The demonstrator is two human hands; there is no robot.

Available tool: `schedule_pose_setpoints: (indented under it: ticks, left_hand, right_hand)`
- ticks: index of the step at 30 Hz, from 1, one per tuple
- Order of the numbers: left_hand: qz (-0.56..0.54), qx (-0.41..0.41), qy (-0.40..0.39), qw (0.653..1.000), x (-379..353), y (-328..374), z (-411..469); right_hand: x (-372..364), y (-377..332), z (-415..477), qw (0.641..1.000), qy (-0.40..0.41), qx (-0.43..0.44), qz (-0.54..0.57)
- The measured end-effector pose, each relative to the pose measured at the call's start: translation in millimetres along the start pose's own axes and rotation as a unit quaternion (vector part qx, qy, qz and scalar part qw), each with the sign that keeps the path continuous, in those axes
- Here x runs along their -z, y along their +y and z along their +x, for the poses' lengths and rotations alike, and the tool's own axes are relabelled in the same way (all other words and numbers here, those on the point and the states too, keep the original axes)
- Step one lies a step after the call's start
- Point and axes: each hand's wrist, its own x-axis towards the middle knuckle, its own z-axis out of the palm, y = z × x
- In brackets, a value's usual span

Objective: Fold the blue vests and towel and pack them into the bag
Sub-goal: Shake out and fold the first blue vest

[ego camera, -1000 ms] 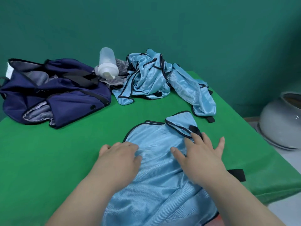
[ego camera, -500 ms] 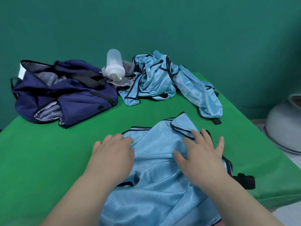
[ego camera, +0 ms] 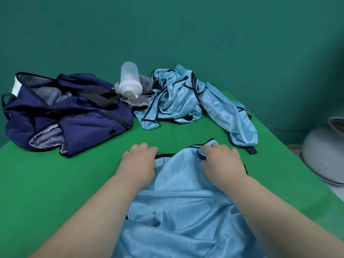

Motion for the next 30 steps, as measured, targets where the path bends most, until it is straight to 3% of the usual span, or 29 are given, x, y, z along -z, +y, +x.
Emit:
schedule_pose_setpoints:
  ticks: [4,7,11,13,16,18,25,30]
  left_hand:
    - [-0.062,0.018,0.006,0.998,4.5,-11.8,0.5]
    - [-0.180,0.047,0.053,0.981,26.7,-17.5,-12.0]
    - [-0.231,0.077,0.103,0.965,78.0,-26.0,-41.6]
    - [-0.251,0.082,0.131,0.955,107.8,-31.4,-59.2]
    - [-0.265,0.091,0.175,0.944,154.9,-35.4,-89.5]
    - [-0.276,0.101,0.209,0.933,185.8,-35.3,-112.5]
    - [-0.244,0.101,0.284,0.922,287.7,-38.5,-182.8]
    - [-0.179,0.088,0.304,0.932,349.3,-33.5,-224.8]
  right_hand:
    - [7.8,11.3,7.8,1.000,-0.015,0.003,-0.014]
    - [22.7,24.3,5.1,0.989,0.004,-0.073,0.128]
    - [64.5,41.9,-6.9,0.962,0.049,-0.122,0.239]
    - [91.9,46.1,-14.2,0.934,0.073,-0.141,0.319]
    - [134.4,48.3,-32.3,0.863,0.112,-0.162,0.466]
    - [162.1,48.4,-49.9,0.839,0.129,-0.139,0.509]
    - [258.9,52.4,-102.8,0.853,0.238,-0.062,0.460]
    - [331.5,67.2,-140.8,0.868,0.267,-0.035,0.417]
